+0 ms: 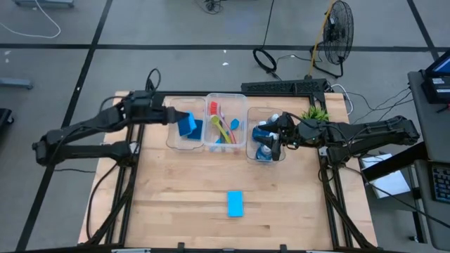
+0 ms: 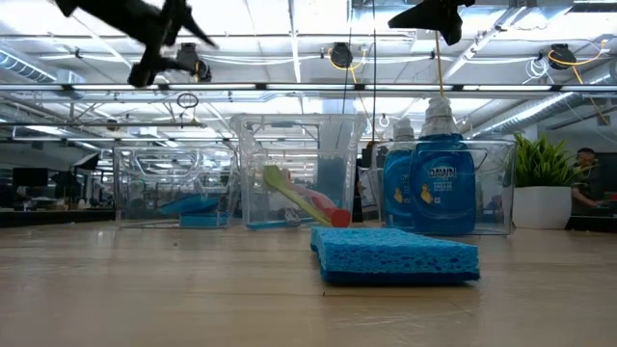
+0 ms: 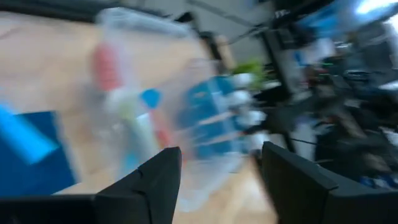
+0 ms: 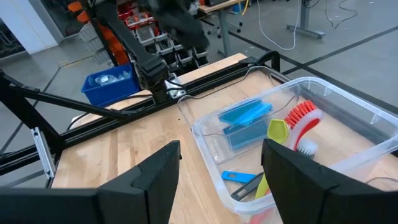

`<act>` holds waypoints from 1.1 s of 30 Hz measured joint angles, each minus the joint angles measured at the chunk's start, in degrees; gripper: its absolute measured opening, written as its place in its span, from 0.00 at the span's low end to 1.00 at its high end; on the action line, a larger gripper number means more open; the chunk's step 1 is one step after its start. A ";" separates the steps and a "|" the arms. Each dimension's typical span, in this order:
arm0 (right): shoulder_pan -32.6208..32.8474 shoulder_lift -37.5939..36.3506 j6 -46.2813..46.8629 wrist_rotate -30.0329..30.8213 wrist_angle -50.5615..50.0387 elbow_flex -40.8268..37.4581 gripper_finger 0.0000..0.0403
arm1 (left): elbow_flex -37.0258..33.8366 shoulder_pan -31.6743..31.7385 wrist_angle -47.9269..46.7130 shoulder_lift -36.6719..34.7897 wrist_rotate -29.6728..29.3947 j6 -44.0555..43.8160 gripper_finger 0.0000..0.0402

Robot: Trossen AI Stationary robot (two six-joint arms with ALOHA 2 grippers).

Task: Pick & Place Kitchen Sink Supplies
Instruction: Put the light blue sponge into the left transparent bin

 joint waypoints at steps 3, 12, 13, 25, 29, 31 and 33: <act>0.06 0.00 0.00 -0.10 0.02 0.00 0.53 | 0.00 -6.56 5.10 -1.29 -3.93 -0.88 0.54; 0.06 0.00 5.09 -0.15 0.04 0.00 0.53 | 0.00 -25.16 16.36 1.49 -18.04 -0.45 0.53; 0.06 0.00 5.47 -0.15 0.04 0.00 0.53 | 0.00 -26.80 17.10 2.16 -19.58 -0.40 0.53; 0.06 0.00 3.98 -0.26 0.04 0.00 0.53 | 0.00 -41.28 26.96 14.95 -29.71 -1.08 0.53; 0.06 0.00 3.55 -0.26 0.04 0.00 0.53 | 0.00 -43.50 28.32 18.91 -30.08 -2.88 0.53; 0.06 0.00 2.86 -0.25 0.04 0.00 0.53 | 0.00 -44.37 28.33 20.73 -30.04 -4.79 0.53; 0.06 0.00 2.65 -0.24 0.06 0.00 0.53 | 0.00 -45.35 28.66 22.43 -29.93 -7.01 0.53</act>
